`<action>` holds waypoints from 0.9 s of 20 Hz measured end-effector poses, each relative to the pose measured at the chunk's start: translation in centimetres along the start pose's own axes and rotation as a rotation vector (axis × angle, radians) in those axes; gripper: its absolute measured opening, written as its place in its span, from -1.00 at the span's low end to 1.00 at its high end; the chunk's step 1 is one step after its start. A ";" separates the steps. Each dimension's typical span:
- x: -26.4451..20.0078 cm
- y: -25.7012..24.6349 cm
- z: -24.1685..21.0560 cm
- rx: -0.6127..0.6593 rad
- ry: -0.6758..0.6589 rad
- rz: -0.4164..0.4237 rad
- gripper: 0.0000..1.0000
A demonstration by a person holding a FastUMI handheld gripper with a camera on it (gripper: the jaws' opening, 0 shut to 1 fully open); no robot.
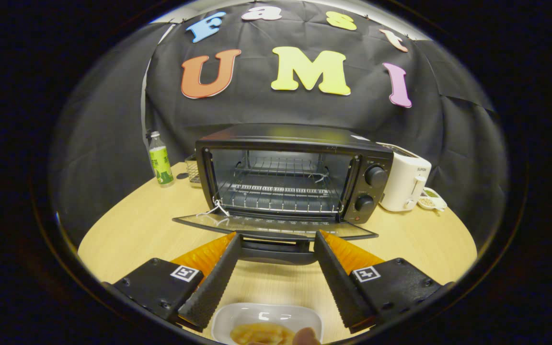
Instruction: Open the toaster oven, put the food inside, and close the toaster oven door.
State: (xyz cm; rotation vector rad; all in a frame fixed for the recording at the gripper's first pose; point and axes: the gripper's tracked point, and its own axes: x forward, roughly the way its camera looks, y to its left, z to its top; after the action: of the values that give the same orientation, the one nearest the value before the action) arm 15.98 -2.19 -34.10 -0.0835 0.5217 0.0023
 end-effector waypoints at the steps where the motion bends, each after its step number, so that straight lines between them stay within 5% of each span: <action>1: 0.1 0.0 -0.7 0.019 0.027 0.010 1.00; 8: 0.4 -0.6 -4.5 0.072 0.174 0.037 0.99; 18: -5.8 -0.4 -1.6 0.014 -0.015 0.068 1.00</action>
State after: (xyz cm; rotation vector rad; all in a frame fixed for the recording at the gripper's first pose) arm 10.15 -2.63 -32.54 -0.0516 0.5097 0.0658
